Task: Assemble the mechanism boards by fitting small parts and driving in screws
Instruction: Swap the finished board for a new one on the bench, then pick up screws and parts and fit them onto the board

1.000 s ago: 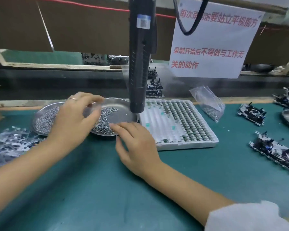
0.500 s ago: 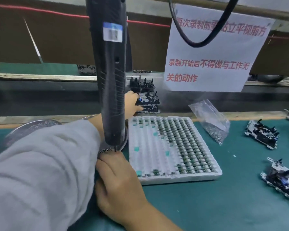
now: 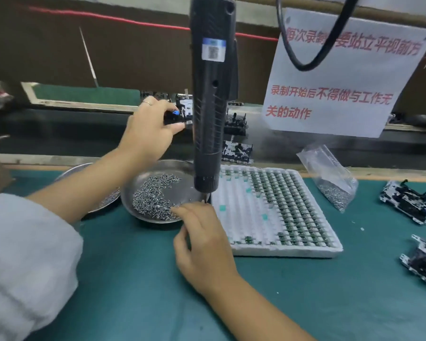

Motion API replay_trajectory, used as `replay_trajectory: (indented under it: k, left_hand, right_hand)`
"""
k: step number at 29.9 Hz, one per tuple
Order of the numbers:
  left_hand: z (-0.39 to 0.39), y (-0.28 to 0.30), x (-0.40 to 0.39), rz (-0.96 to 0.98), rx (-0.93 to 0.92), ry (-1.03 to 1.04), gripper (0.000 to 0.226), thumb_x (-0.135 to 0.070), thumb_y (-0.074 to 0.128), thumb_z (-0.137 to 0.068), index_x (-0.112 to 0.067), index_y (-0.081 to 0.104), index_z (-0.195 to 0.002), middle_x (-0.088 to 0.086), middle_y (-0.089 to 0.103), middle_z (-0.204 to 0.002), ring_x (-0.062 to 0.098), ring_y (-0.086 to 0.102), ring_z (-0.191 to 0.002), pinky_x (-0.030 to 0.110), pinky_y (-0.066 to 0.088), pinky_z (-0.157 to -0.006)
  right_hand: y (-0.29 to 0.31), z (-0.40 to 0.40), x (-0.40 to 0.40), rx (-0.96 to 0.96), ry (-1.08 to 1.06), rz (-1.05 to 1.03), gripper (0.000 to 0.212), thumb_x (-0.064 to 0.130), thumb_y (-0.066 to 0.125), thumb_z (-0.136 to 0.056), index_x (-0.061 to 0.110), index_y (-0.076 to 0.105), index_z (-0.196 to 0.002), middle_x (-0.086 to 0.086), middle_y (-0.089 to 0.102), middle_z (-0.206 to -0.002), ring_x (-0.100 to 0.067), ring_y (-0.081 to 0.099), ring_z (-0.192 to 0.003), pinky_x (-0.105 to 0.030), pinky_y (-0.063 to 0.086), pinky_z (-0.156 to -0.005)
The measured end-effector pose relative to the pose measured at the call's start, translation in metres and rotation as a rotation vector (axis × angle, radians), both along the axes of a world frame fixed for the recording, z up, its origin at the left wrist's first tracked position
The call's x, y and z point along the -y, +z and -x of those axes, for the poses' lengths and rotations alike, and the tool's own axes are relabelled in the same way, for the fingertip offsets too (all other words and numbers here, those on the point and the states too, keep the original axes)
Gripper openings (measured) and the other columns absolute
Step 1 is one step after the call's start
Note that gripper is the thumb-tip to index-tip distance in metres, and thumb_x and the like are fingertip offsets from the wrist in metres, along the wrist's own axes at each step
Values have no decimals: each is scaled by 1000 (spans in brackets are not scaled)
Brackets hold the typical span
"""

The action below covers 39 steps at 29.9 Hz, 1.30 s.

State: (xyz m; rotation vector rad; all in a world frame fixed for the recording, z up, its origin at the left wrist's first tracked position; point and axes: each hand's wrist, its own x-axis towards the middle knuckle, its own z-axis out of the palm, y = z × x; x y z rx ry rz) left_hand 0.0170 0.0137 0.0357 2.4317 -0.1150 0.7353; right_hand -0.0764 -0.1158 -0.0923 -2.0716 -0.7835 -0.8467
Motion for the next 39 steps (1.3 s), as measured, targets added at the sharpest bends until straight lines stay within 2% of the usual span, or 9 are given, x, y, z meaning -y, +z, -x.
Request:
replay_trajectory:
  k: [4,10,14,17,19,23,28,33,39]
  left_hand:
    - [62,-9,-49,-162,84,104,32,-26,68,-85,-13,59,-114,-1,44,-100,33,55,-88,38,42,-80]
    - [174,-45,-87,-212,29,77,30,-33,68,-80,-13,66,-102,-1,55,-93,33,61,-75,40,46,-67]
    - [218,-73,-86,-311,-123,-46,40,-48,46,-81,-18,66,-99,-4,58,-89,23,62,-55,38,53,-50]
    - [224,-91,-87,-360,-186,-87,29,-40,64,-83,-18,67,-101,-3,59,-89,24,61,-52,35,51,-44]
    - [221,-98,-89,-313,-210,-100,31,-36,72,-81,-19,68,-107,-3,61,-93,26,65,-61,36,53,-51]
    - [217,-104,-106,-409,-133,-61,57,-64,49,-79,-25,67,-117,-5,66,-105,17,65,-82,29,52,-74]
    - [211,-107,-140,-523,-29,279,45,-37,40,-88,-8,70,-105,8,65,-82,32,59,-73,39,39,-63]
    - [205,-110,-144,-560,-60,218,42,-24,36,-86,-5,71,-98,8,65,-70,33,61,-64,39,44,-58]
    - [204,-115,-138,-341,-139,145,29,6,71,-76,-2,68,-103,9,64,-77,33,65,-65,44,53,-66]
  right_hand:
    - [4,3,3,-33,-51,-62,30,-4,53,-81,-1,65,-109,-10,63,-103,-28,57,-98,-34,45,-90]
    - [10,22,6,4,21,-446,24,10,43,-91,17,58,-109,5,56,-96,-12,54,-92,-18,40,-86]
    - [8,37,0,68,256,-136,21,19,50,-93,14,55,-113,-2,58,-101,-17,54,-97,-27,43,-88]
    - [8,40,-6,86,379,266,37,36,59,-92,11,59,-118,-8,61,-109,-24,56,-101,-36,43,-91]
    - [7,40,-10,75,386,437,43,40,64,-88,8,63,-118,-8,62,-113,-26,57,-104,-37,43,-92]
    - [5,41,-10,-16,299,527,40,32,61,-91,10,61,-124,-4,63,-115,-22,58,-105,-36,46,-90]
    - [5,42,-10,-49,222,521,42,29,63,-86,11,61,-124,-1,65,-114,-21,60,-105,-34,50,-87]
    - [5,41,-8,-23,172,510,42,30,65,-83,11,63,-121,0,66,-112,-20,60,-104,-31,46,-88]
    - [6,39,-6,-86,216,470,43,41,52,-91,13,62,-122,2,65,-113,-16,56,-107,-30,41,-92]
